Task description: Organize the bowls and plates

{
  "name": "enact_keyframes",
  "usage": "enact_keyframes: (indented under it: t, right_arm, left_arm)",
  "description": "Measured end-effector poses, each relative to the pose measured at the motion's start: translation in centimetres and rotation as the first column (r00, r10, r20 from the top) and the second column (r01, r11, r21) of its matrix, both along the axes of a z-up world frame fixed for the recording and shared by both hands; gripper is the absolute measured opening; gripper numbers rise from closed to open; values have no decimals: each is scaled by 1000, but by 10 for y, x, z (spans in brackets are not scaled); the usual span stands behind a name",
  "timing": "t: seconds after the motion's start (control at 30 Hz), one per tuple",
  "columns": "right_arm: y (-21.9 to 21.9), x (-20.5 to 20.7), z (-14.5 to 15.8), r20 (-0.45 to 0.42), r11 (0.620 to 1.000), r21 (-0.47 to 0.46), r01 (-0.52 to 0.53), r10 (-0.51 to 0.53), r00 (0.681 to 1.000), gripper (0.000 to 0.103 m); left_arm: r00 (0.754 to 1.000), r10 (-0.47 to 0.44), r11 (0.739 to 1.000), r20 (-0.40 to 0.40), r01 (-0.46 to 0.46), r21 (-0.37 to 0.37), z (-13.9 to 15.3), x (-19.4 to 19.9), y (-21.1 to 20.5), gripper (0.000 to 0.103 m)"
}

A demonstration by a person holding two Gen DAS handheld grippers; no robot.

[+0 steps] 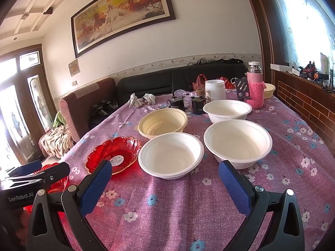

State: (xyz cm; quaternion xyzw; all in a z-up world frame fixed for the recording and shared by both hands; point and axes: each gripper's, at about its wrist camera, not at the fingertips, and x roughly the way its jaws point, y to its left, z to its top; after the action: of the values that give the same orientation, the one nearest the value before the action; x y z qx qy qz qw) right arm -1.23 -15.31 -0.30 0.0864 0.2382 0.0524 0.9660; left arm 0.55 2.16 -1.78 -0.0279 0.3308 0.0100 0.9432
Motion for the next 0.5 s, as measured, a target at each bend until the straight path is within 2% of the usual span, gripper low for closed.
enact_keyframes:
  t: [0.5]
  right_arm:
    - [12, -1, 3, -5, 1000, -16, -12, 12, 1000, 102]
  left_arm:
    - [1000, 12, 1000, -8, -13, -22, 0, -1, 14, 103]
